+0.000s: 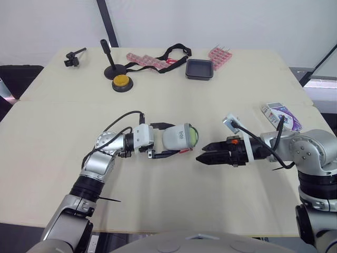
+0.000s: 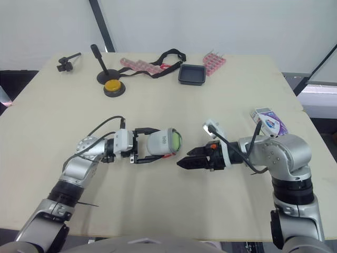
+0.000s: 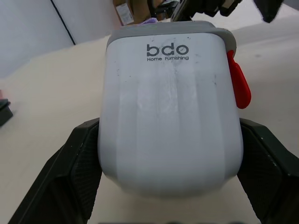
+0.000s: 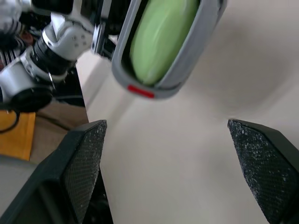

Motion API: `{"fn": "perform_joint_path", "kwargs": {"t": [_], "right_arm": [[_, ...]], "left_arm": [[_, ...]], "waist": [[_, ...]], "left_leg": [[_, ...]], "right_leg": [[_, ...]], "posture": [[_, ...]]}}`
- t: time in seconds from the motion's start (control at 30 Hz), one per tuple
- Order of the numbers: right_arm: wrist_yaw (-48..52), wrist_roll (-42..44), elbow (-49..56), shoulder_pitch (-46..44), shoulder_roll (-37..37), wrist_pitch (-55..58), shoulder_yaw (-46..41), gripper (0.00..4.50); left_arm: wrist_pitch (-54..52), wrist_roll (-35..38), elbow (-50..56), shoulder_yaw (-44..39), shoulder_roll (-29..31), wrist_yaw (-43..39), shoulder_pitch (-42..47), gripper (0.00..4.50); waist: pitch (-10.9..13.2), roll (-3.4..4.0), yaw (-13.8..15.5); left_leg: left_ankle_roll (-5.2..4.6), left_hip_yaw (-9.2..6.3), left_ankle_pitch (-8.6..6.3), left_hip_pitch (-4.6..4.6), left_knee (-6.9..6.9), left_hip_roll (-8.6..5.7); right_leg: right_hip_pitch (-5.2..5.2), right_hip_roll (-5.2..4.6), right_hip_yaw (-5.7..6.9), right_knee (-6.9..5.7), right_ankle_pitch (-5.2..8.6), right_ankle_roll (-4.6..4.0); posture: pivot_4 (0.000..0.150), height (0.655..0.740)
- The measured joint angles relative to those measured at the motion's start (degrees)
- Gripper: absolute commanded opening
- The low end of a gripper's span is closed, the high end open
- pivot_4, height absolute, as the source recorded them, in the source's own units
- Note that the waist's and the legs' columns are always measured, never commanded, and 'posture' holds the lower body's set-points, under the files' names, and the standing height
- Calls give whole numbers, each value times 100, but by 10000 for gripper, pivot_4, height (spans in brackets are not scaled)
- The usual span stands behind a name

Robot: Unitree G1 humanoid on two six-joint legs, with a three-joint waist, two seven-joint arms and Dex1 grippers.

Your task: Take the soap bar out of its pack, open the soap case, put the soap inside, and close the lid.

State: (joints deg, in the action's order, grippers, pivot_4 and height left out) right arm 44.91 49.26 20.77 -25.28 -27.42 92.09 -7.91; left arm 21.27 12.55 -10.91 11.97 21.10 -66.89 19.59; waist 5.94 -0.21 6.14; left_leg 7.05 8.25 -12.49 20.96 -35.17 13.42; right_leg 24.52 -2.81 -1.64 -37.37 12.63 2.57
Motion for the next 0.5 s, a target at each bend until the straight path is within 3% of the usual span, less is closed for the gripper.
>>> {"fn": "perform_joint_path", "kwargs": {"t": [0.5], "right_arm": [[-1624,990,-685,-451,738,0,-102,44852]], "left_arm": [[700,-376,-286,164,-64,304,97,34565]], "waist": [[1,2,-7]], "left_leg": [[1,0,0,0,2,-2]], "right_leg": [[0,2,5,2,-1,2]], "posture": [[1500,7291]]}}
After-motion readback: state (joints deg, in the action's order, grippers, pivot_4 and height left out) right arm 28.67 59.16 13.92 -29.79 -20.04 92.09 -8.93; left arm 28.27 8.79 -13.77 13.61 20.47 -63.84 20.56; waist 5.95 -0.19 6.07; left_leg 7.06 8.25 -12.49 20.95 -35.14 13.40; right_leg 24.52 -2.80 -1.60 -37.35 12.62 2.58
